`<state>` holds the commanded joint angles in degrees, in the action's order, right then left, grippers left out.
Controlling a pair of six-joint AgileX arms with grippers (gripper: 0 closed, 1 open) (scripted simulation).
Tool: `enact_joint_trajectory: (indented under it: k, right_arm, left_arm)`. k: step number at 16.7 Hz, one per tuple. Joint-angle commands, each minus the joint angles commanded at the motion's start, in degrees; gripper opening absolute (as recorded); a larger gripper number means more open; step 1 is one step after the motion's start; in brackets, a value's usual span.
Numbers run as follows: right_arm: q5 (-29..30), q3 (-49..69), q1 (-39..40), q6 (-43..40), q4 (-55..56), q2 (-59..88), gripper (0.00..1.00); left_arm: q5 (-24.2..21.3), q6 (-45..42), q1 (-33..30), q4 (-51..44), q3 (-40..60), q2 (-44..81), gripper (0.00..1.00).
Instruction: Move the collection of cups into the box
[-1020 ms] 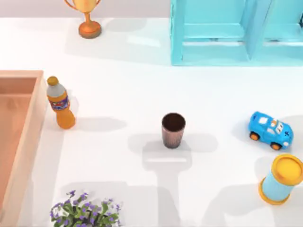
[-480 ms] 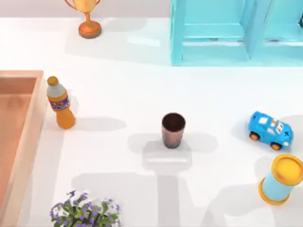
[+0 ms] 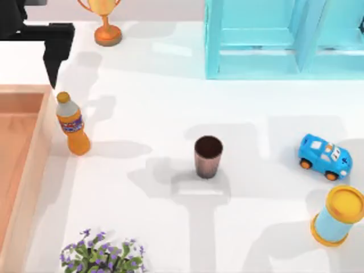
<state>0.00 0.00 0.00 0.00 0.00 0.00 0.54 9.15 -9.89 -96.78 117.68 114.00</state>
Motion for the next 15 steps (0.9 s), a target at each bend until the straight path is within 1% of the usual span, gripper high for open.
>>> enact_joint_trajectory:
  k: [5, 8, 11, 13, 15]
  right_arm:
    - [0.0, 0.0, 0.0, 0.0, 0.0, 0.0, 1.0]
    - [0.0, 0.0, 0.0, 0.0, 0.0, 0.0, 1.0]
    - [0.0, 0.0, 0.0, 0.0, 0.0, 0.0, 1.0]
    - [0.0, 0.0, 0.0, 0.0, 0.0, 0.0, 1.0]
    - [0.0, 0.0, 0.0, 0.0, 0.0, 0.0, 1.0]
  left_arm:
    - [-0.6, 18.0, -18.7, -4.4, 29.1, 20.7, 1.0]
    - [-0.9, 26.8, -28.0, -6.1, 40.9, 30.3, 1.0]
    - [-1.1, 32.5, -34.0, -7.3, 47.3, 36.4, 1.0]
    - [-1.1, 33.7, -35.3, -7.6, 48.6, 37.8, 1.0]
    - [-1.1, 33.7, -35.3, -7.6, 48.6, 37.8, 1.0]
